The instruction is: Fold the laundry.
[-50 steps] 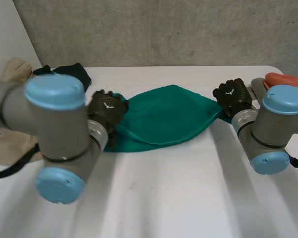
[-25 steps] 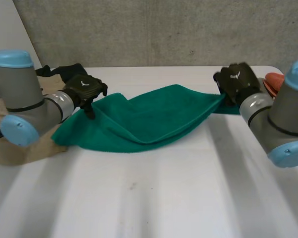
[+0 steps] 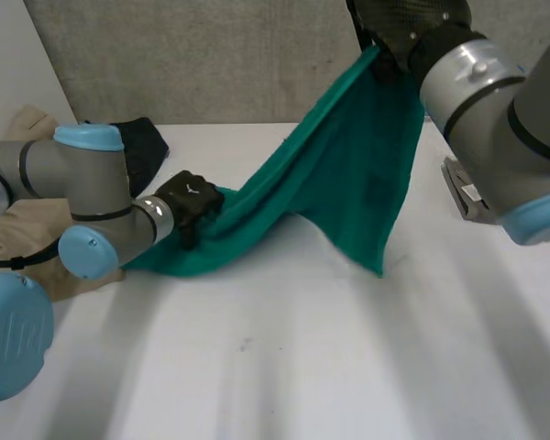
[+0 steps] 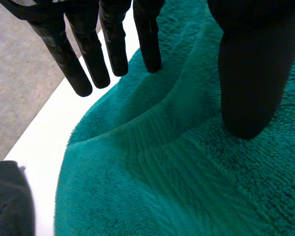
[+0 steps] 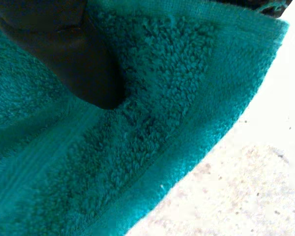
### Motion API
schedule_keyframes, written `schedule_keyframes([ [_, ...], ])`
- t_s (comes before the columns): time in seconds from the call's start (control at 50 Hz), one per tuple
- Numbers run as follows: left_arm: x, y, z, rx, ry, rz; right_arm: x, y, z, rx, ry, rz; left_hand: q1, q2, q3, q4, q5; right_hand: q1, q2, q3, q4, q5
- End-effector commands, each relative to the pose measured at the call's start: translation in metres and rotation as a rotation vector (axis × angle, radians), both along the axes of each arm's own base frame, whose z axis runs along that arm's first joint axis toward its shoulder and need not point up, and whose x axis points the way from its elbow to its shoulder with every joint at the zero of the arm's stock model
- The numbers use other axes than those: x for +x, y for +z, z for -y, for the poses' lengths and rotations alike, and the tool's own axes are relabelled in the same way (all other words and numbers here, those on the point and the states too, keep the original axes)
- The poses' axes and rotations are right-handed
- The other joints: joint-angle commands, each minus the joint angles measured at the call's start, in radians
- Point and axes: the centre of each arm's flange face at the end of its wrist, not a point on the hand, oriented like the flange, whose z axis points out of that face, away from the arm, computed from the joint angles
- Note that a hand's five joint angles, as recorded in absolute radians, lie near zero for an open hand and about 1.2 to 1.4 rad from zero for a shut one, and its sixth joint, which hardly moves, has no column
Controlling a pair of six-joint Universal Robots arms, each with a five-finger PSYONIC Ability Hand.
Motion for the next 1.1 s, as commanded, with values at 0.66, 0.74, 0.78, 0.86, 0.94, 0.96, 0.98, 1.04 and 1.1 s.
schedule_keyframes([
  [0.66, 0.001, 0.168, 0.031, -0.538, 0.285, -0.426, -0.013, 0.006, 0.107, -0.296, -0.284, 0.149, 0.233, 0.251, 0.237, 0.263, 0.268, 0.246, 0.212, 0.206, 0.196, 0.207],
  [0.74, -0.007, 0.122, 0.017, -0.344, 0.244, -0.374, -0.010, 0.002, 0.092, -0.264, -0.201, 0.130, -0.045, -0.027, -0.041, -0.015, -0.010, 0.246, 0.212, 0.206, 0.196, 0.207],
  [0.78, -0.011, 0.108, 0.011, -0.282, 0.233, -0.371, -0.010, 0.002, 0.087, -0.261, -0.177, 0.122, -0.104, -0.086, -0.100, -0.074, -0.069, 0.246, 0.212, 0.206, 0.196, 0.207],
  [0.86, -0.020, 0.085, -0.004, -0.161, 0.227, -0.399, -0.012, 0.012, 0.073, -0.268, -0.133, 0.117, -0.227, -0.209, -0.223, -0.197, -0.192, 0.246, 0.212, 0.206, 0.196, 0.207],
  [0.94, -0.028, 0.079, -0.019, -0.066, 0.223, -0.455, -0.015, 0.029, 0.058, -0.291, -0.094, 0.131, -0.253, -0.236, -0.250, -0.223, -0.219, 0.246, 0.212, 0.206, 0.196, 0.207],
  [0.96, -0.031, 0.079, -0.023, -0.038, 0.224, -0.480, -0.016, 0.036, 0.051, -0.297, -0.078, 0.137, -0.274, -0.256, -0.270, -0.244, -0.239, 0.246, 0.212, 0.206, 0.196, 0.207],
  [0.98, -0.033, 0.080, -0.026, -0.025, 0.219, -0.491, -0.017, 0.040, 0.048, -0.300, -0.070, 0.142, -0.280, -0.262, -0.276, -0.250, -0.245, 0.246, 0.212, 0.206, 0.196, 0.207],
  [1.04, -0.040, 0.080, -0.035, 0.033, 0.209, -0.530, -0.017, 0.054, 0.034, -0.301, -0.028, 0.164, -0.289, -0.271, -0.285, -0.259, -0.254, 0.246, 0.212, 0.206, 0.196, 0.207],
  [1.1, -0.048, 0.077, -0.044, 0.087, 0.186, -0.539, -0.018, 0.066, 0.023, -0.300, -0.003, 0.184, -0.289, -0.271, -0.285, -0.259, -0.254, 0.246, 0.212, 0.206, 0.196, 0.207],
])
